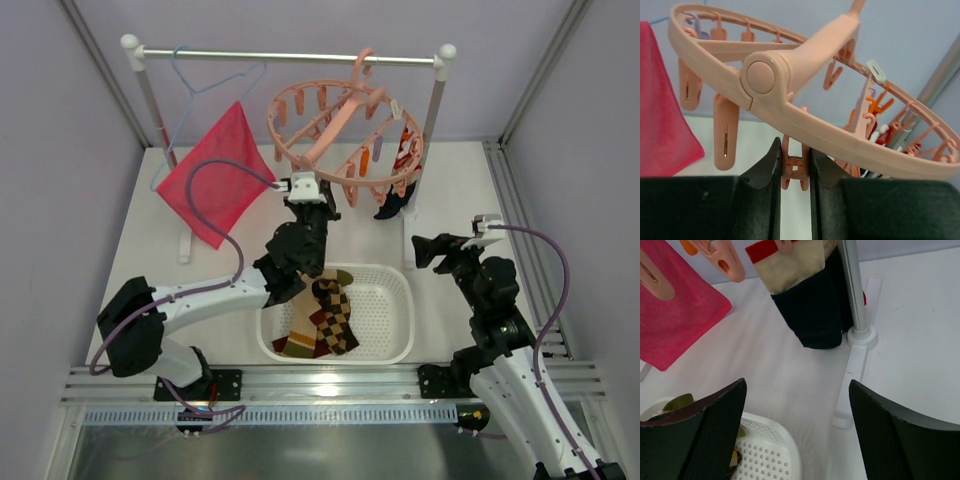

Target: Remove the socks clipped to the hanger

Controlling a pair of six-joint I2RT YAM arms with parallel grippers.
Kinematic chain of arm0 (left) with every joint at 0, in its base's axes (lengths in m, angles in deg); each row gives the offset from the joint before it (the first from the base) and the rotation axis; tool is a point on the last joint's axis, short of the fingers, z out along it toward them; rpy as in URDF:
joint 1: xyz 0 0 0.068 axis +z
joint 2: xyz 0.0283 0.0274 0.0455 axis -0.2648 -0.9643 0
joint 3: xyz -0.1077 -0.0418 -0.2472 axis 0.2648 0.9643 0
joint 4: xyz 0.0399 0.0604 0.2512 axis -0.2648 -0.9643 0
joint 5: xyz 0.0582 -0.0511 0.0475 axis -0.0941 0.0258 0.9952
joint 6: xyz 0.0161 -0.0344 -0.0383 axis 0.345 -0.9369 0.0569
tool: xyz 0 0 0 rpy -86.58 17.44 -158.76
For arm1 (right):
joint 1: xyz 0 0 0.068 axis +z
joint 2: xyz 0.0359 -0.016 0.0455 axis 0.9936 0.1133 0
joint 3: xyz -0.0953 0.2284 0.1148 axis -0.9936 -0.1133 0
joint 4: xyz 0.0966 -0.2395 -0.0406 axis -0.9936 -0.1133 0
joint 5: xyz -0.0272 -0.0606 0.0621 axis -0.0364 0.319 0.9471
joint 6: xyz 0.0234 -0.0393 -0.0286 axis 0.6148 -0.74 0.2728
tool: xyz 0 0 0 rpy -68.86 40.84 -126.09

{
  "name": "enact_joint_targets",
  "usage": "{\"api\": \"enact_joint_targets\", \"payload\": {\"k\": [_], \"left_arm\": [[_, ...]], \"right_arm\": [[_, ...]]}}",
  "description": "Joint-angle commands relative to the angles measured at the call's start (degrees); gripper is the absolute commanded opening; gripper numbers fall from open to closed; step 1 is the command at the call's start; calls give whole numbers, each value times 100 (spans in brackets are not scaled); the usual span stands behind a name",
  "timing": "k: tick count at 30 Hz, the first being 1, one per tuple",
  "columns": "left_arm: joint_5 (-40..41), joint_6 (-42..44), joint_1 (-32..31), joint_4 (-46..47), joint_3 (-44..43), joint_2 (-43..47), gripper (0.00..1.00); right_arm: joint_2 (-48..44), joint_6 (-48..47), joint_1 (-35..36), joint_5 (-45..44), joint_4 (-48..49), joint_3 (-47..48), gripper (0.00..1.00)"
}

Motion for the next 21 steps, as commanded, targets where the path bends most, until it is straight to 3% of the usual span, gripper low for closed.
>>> {"api": "enact_joint_targets", "payload": {"k": [1,21], "left_arm": [[141,17,208,137,146,395,0],[-623,-1002,2009,-1365,330,914,0]], "right_arm": [[-103,14,22,226,112,69,84],[-631,111,22,665,6,183,83]]}}
